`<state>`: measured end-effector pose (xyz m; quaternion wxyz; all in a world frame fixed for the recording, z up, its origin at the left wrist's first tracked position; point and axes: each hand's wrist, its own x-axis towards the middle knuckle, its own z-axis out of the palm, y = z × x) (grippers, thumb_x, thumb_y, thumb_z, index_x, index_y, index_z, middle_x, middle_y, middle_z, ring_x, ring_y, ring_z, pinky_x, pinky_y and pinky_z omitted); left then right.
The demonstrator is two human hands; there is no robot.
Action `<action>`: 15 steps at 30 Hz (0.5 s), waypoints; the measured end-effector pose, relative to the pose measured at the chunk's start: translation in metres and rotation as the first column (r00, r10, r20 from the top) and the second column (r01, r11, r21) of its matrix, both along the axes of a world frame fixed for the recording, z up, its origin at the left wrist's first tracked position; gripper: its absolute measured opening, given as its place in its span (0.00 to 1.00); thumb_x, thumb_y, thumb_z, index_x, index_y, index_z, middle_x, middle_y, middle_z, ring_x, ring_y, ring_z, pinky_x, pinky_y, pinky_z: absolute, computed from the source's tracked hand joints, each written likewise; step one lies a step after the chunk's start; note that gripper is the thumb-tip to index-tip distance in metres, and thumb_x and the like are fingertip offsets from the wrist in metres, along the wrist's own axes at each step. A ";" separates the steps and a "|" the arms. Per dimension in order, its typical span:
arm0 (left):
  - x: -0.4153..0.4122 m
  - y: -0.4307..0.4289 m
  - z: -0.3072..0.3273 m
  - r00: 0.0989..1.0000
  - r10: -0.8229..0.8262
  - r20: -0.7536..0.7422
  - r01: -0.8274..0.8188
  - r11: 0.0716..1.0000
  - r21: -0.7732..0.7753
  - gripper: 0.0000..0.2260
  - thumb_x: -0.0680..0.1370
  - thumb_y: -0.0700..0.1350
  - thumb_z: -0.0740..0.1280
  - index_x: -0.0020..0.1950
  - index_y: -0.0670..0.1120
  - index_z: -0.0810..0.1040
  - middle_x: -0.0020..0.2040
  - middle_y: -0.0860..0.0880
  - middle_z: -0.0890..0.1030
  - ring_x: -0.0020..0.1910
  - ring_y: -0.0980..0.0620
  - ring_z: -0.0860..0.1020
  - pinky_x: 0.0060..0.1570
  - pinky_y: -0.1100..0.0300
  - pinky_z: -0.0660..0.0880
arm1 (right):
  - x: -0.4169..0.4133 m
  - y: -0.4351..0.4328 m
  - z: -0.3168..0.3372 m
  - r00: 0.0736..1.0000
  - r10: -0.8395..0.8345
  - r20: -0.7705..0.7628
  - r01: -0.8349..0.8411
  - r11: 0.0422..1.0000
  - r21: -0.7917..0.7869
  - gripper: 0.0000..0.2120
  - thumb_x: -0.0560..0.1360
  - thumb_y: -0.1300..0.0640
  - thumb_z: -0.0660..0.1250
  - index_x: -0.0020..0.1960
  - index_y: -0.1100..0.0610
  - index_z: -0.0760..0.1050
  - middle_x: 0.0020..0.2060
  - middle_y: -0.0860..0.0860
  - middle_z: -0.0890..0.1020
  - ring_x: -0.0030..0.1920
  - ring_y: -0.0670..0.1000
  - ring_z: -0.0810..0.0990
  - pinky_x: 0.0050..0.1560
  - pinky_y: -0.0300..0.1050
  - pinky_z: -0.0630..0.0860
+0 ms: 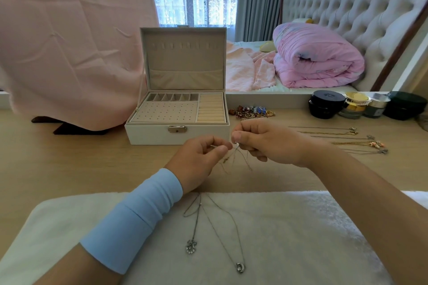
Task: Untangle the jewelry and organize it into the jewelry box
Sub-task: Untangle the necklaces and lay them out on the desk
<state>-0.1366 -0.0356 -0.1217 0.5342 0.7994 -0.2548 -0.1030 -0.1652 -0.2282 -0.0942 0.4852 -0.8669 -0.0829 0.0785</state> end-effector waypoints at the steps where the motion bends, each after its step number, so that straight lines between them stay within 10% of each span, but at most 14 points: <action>1: 0.000 0.000 0.000 1.000 -0.016 0.013 0.016 1.000 0.007 0.07 0.81 0.42 0.64 0.54 0.46 0.81 0.22 0.63 0.73 0.22 0.65 0.71 0.26 0.75 0.64 | -0.001 0.001 0.001 1.000 0.013 -0.013 -0.013 1.000 0.009 0.13 0.85 0.55 0.59 0.43 0.53 0.75 0.31 0.48 0.70 0.29 0.46 0.66 0.33 0.44 0.66; 9: 0.000 0.005 0.002 0.995 -0.005 0.103 -0.009 0.991 0.134 0.05 0.76 0.48 0.70 0.49 0.51 0.86 0.42 0.57 0.85 0.44 0.62 0.80 0.49 0.68 0.75 | -0.002 0.001 0.003 0.998 0.019 -0.063 -0.024 0.998 -0.065 0.15 0.86 0.50 0.54 0.45 0.57 0.68 0.34 0.51 0.71 0.29 0.48 0.67 0.34 0.44 0.69; 15: 0.004 0.010 0.000 0.981 0.003 0.193 -0.045 0.976 0.213 0.06 0.77 0.51 0.69 0.42 0.52 0.84 0.27 0.57 0.71 0.28 0.59 0.68 0.35 0.63 0.68 | -0.002 -0.002 -0.002 0.999 0.008 -0.044 -0.013 0.992 -0.122 0.10 0.78 0.52 0.72 0.42 0.53 0.73 0.28 0.45 0.69 0.31 0.50 0.66 0.32 0.46 0.68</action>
